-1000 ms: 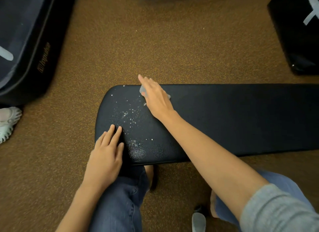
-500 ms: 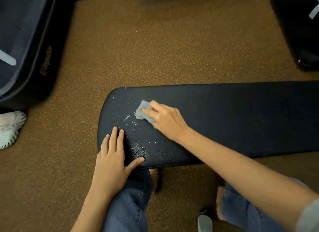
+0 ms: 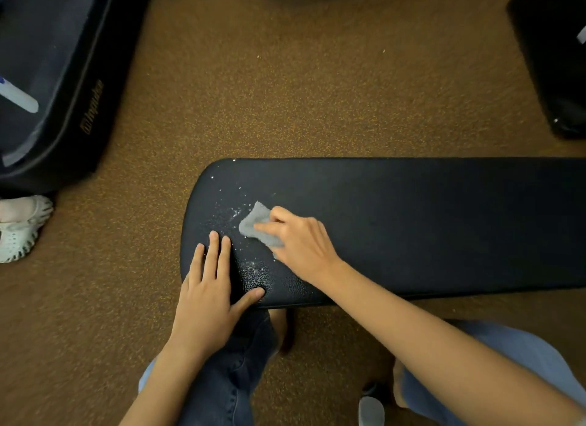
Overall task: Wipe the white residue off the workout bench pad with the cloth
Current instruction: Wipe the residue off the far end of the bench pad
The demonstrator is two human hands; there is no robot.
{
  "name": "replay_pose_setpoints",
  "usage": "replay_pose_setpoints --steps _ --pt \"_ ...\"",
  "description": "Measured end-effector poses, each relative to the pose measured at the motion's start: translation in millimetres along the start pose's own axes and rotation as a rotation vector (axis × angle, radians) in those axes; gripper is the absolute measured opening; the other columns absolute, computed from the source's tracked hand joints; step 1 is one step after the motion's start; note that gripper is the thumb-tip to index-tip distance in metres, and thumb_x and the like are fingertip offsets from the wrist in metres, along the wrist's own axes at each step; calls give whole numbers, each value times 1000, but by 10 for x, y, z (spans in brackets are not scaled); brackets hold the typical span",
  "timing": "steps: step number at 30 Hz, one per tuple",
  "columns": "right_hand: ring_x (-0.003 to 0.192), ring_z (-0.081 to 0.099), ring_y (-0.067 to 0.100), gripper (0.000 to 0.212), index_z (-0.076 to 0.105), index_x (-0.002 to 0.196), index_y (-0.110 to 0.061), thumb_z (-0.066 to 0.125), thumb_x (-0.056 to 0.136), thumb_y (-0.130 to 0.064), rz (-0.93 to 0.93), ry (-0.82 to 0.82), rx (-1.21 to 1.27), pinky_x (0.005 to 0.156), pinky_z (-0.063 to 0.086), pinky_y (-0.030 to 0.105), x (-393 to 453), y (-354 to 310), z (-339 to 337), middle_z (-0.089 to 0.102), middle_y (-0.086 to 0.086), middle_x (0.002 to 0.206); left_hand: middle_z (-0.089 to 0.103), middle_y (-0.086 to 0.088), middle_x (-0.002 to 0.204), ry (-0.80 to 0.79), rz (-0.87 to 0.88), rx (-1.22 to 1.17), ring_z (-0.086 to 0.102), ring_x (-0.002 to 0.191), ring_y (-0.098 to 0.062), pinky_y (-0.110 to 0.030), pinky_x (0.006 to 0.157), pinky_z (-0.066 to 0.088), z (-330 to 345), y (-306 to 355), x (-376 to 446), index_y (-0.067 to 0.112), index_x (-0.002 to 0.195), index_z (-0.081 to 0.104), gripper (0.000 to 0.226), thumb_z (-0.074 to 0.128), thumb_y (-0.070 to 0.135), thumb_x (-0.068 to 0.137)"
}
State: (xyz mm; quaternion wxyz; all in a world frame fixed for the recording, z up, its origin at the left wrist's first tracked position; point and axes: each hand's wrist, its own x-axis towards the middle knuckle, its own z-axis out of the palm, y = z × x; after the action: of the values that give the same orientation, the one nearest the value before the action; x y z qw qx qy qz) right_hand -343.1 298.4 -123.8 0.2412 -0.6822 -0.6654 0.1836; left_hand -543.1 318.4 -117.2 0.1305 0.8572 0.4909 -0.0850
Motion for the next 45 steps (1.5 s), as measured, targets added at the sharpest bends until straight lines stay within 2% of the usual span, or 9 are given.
replay_pose_setpoints --steps 5,10,15,18,22,27,32,39,45 --pt "61 61 37 11 73 95 -16 68 85 -15 101 176 -142 49 37 34 596 108 -28 56 8 91 2 -2 164 -3 -3 -5 8 150 -29 -44 117 23 -15 21 6 14 157 10 111 15 87 74" --pt "79 62 37 22 70 111 -17 61 92 -21 177 123 -107 60 35 35 661 75 -84 54 7 99 -3 -2 164 -16 -14 3 2 150 -29 -42 118 18 -7 36 -8 14 157 5 107 16 82 75" --pt "72 61 36 25 70 108 -16 70 83 -17 6 -22 -24 59 43 37 181 22 -67 56 4 94 2 -5 164 -27 -16 8 8 150 -31 -43 116 22 -29 43 2 12 156 10 106 17 82 77" --pt "68 61 39 22 70 105 -14 69 83 -15 49 45 -77 55 35 34 401 97 -87 55 8 92 -2 -4 164 -61 -30 8 6 150 -31 -43 117 23 -84 59 16 13 157 7 109 16 83 74" --pt "76 61 39 25 69 117 -21 62 92 -21 166 154 -92 58 35 36 686 71 -84 54 7 99 -5 -2 164 -116 -36 20 5 150 -29 -42 116 26 -201 80 68 15 157 3 110 38 81 76" --pt "78 60 37 20 72 107 -20 65 88 -21 83 51 -33 59 35 34 454 24 -87 53 5 91 1 -3 164 -152 -11 48 12 145 -28 -44 111 33 -308 65 136 15 156 7 106 54 71 79" --pt "66 58 30 21 73 109 -26 67 88 -25 -47 15 -7 55 42 33 150 53 -27 55 -1 88 -3 -4 164 -147 -13 42 8 147 -30 -42 115 26 -290 95 109 14 156 3 104 53 68 83" --pt "75 62 37 30 71 114 -25 70 85 -21 106 83 -59 60 45 38 524 11 -11 57 3 94 -4 0 164 -70 -17 -45 3 150 -26 -43 116 26 -208 64 21 17 157 3 105 38 75 77" --pt "59 52 22 17 73 101 -30 59 91 -34 -155 -142 69 53 40 32 -153 73 -123 49 -5 80 3 2 164 9 0 -99 8 150 -24 -45 114 29 -93 -44 -21 19 157 12 105 27 83 75"
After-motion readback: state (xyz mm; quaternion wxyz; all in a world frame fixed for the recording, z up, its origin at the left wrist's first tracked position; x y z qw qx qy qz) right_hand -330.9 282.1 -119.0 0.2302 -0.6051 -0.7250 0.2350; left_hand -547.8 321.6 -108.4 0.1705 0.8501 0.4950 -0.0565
